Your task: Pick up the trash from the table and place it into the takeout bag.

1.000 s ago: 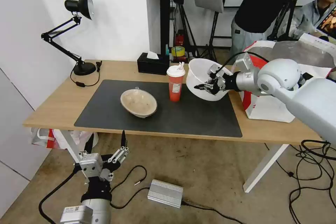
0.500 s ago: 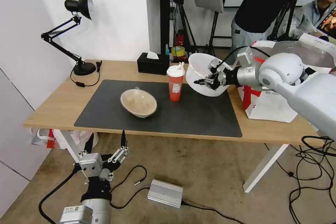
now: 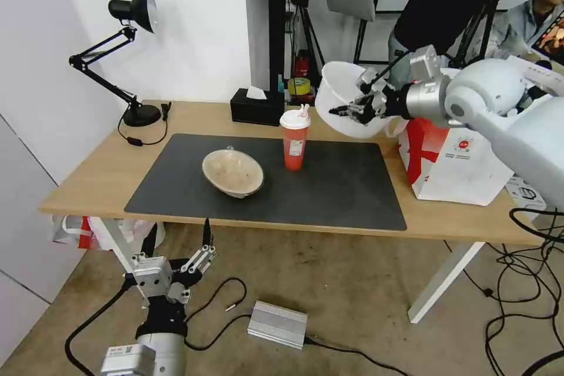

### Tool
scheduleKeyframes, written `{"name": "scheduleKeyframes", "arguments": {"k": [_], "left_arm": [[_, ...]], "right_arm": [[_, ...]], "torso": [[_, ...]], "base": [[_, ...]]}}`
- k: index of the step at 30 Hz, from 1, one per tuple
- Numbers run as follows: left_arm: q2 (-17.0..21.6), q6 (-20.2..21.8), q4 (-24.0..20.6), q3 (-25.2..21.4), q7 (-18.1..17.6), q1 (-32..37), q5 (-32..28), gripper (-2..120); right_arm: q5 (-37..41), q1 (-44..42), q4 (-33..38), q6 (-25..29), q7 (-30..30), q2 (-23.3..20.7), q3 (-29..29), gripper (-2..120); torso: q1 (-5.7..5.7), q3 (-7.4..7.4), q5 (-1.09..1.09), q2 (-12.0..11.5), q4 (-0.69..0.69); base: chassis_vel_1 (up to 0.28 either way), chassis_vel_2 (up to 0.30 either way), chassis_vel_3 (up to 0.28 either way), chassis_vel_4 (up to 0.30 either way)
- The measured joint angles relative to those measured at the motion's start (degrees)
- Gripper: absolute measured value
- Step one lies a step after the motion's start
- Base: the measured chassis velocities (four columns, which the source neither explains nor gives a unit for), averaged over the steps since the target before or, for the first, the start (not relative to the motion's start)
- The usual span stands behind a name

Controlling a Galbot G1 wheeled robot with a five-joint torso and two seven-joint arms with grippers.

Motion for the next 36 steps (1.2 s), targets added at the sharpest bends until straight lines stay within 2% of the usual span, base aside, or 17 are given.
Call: {"name": "scheduleKeyframes", "arguments": {"k": [9, 36], "left_arm": [[0.22, 0.27, 0.24, -0.06, -0.02, -0.79, -0.7, 100], [0.79, 0.39, 0.84, -0.03, -0.02, -1.62, -1.31, 100]], "right_arm": [[0.41, 2.92, -0.72, 0.02, -0.12, 0.22, -1.74, 0], [1.52, 6.28, -3.39, 0.06, -0.52, -0.02, -1.22, 0]], "torso": [[0.0, 0.0, 0.0, 0.0, 0.0], [0.0, 0.0, 0.0, 0.0, 0.0]], "base": [[0.0, 0.0, 0.0, 0.0], [0.0, 0.0, 0.0, 0.0]]}}
